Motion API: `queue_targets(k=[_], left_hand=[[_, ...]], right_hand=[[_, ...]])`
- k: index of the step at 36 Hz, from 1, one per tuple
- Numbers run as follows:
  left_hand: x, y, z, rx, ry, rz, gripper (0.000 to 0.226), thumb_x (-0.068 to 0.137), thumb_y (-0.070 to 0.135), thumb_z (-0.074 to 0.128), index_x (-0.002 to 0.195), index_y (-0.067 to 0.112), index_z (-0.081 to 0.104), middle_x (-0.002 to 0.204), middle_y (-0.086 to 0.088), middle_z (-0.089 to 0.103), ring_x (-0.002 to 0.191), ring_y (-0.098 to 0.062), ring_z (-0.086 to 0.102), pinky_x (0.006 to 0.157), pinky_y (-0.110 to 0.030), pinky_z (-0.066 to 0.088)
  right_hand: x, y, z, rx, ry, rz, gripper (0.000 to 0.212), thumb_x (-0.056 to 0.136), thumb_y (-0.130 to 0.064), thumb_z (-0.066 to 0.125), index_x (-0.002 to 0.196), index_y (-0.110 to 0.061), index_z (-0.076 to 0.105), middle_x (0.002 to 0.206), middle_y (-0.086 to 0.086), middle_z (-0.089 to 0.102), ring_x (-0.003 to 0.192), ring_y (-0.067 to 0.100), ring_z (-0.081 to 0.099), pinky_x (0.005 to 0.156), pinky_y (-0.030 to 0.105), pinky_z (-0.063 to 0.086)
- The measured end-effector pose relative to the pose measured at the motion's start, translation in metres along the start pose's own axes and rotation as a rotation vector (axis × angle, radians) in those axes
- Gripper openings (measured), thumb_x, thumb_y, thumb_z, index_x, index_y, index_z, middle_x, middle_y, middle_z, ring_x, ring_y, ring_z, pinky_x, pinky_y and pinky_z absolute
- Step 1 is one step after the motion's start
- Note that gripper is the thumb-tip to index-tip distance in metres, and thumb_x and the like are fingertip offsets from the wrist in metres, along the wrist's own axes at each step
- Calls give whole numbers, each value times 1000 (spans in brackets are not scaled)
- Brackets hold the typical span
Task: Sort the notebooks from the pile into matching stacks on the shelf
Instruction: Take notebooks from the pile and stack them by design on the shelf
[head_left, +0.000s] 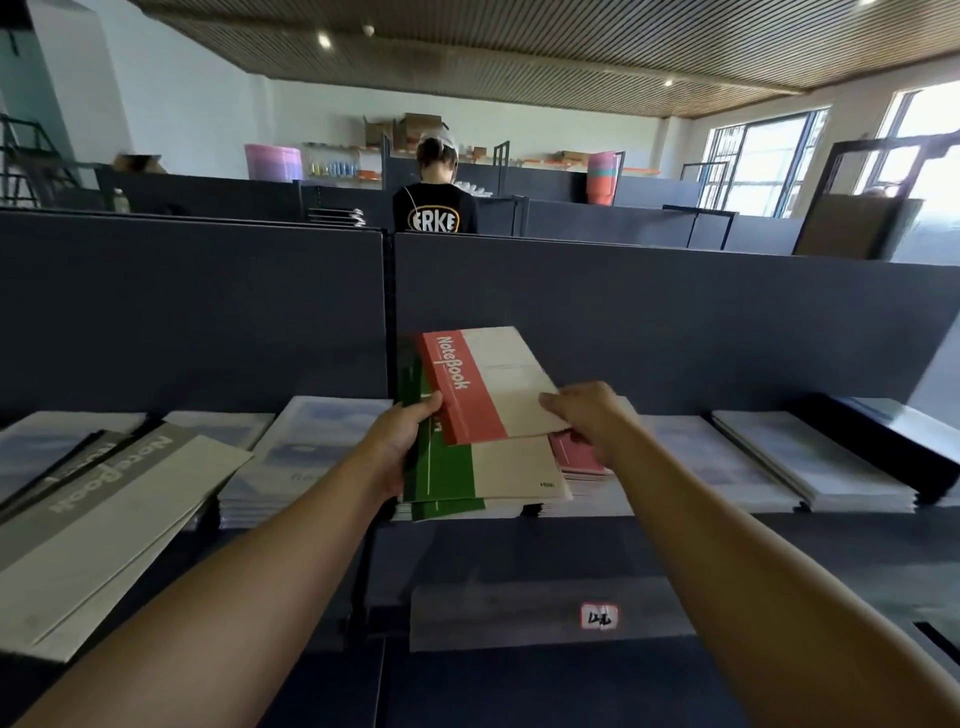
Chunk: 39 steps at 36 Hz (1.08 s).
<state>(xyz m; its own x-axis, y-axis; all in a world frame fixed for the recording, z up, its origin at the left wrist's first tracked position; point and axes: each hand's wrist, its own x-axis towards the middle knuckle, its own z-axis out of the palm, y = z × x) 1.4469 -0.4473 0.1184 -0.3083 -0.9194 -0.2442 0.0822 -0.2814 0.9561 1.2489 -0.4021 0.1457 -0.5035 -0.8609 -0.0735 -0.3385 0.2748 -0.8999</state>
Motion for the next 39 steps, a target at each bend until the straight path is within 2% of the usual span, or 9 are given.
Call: queue_targets(k=[2,6,14,19,22,26,29,33,39], left_hand=[[5,0,-2,20,49,12,22,95,30,57,105,11,62,89,-12,69,76,-27,66,60,-33,50],[17,-1,-9,154,170,115,30,93,19,62,121,12,53,105,-14,65,80,-27,62,60,-31,48],[42,-10,-5,560,259,220,75,92,9,63,151,14,18,141,-10,45,114,-24,53,83,-32,44],[47,-6,-6,1270,366,328,81,91,27,64,152,20,12,159,-12,3,141,-34,22,105,-38,37],[36,3,3,1505,48,393,92,84,57,62,153,25,11,161,-6,4,146,-31,13,115,-43,25],[15,-3,17,1763,-399,61,118,70,70,66,152,35,-12,159,2,-22,146,-30,-18,118,-54,3],[14,-14,16,1825,-408,27,120,74,61,70,149,35,-19,156,1,-28,144,-33,-22,118,-57,3],[24,-7,10,1786,-357,186,108,78,52,71,154,29,-3,162,0,-4,148,-30,-2,119,-49,13],[32,-7,18,1674,-297,170,116,71,73,63,152,35,-10,160,4,-16,148,-24,-12,118,-53,-1]], right_hand=[[10,5,-8,144,112,70,15,92,-14,60,95,0,61,83,10,61,62,17,51,61,27,46],[20,26,-37,242,287,172,13,94,-3,48,81,-2,52,67,9,53,55,19,46,50,27,36],[17,62,-49,-321,376,150,19,90,-16,57,105,-4,58,75,5,50,63,18,47,49,23,32],[8,62,-41,-754,422,52,47,90,-28,59,132,-13,42,134,11,45,124,31,38,97,40,35],[8,63,-35,-820,457,-70,47,94,-32,54,135,-15,39,138,11,42,127,31,36,102,41,31],[11,62,-26,-816,417,-98,54,98,-46,42,142,-16,34,144,11,39,131,32,35,106,43,30],[19,68,-25,-694,348,23,61,96,-52,39,141,-11,34,141,15,43,128,35,40,104,46,35],[20,71,-29,-617,279,63,67,90,-55,51,136,-9,37,131,14,52,119,34,51,97,47,44],[22,72,-45,-605,285,65,74,89,-60,49,142,-12,30,137,11,50,122,33,50,93,43,42]])
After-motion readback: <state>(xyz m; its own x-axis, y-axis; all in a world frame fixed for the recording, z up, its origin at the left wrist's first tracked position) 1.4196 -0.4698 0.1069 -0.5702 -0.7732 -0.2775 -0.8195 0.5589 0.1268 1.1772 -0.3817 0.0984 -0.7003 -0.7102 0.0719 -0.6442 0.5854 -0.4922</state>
